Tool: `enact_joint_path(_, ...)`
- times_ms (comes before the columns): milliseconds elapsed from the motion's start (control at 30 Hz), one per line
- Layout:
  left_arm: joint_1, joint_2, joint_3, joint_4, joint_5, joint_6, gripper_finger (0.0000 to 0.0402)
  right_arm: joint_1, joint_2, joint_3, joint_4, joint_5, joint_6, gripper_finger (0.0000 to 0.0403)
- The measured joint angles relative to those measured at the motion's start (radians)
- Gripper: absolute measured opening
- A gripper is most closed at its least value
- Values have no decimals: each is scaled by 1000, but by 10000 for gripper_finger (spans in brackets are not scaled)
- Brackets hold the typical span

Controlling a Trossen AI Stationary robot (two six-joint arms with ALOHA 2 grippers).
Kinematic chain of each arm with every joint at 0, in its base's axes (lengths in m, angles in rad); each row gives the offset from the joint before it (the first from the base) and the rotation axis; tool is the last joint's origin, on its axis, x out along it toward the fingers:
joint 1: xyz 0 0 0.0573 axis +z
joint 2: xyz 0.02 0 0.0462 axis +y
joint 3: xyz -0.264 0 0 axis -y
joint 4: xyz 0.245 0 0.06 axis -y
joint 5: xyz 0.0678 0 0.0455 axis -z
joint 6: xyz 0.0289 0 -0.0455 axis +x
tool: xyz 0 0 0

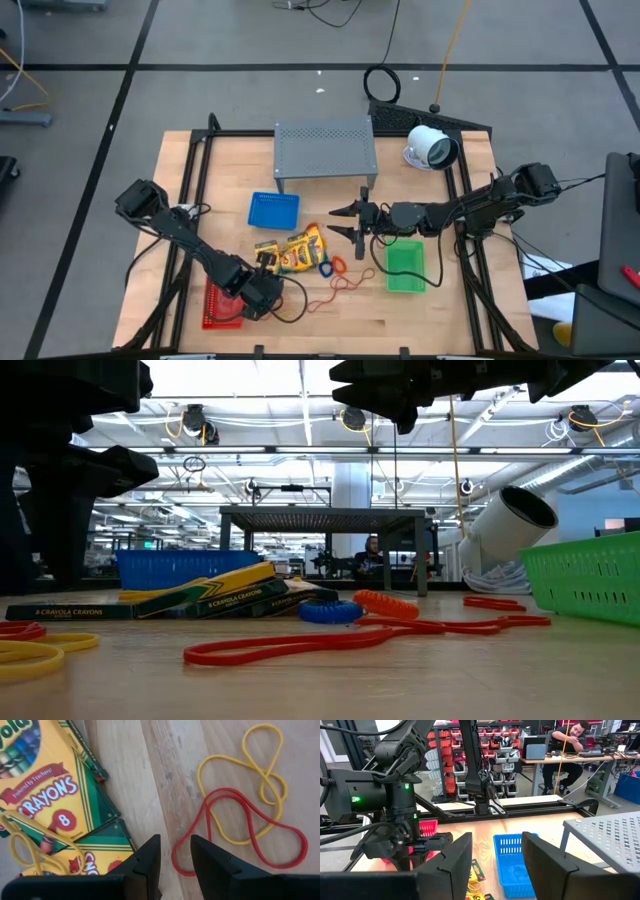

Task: Pick & Place Office Desk Supplies
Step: Put the red rubber band into the green bin

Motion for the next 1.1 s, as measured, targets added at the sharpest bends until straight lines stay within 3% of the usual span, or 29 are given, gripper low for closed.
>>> enact_joint_path(400,-14,28,0,54,6,26,117,0,0,0,0,0,-1,160)
enact_joint_path(667,-1,113,5,69,58,-31,117,0,0,1,-1,0,-4,160)
enact_joint_path(1100,23,112,2,71,127,-57,117,0,0,1,0,-1,-4,160)
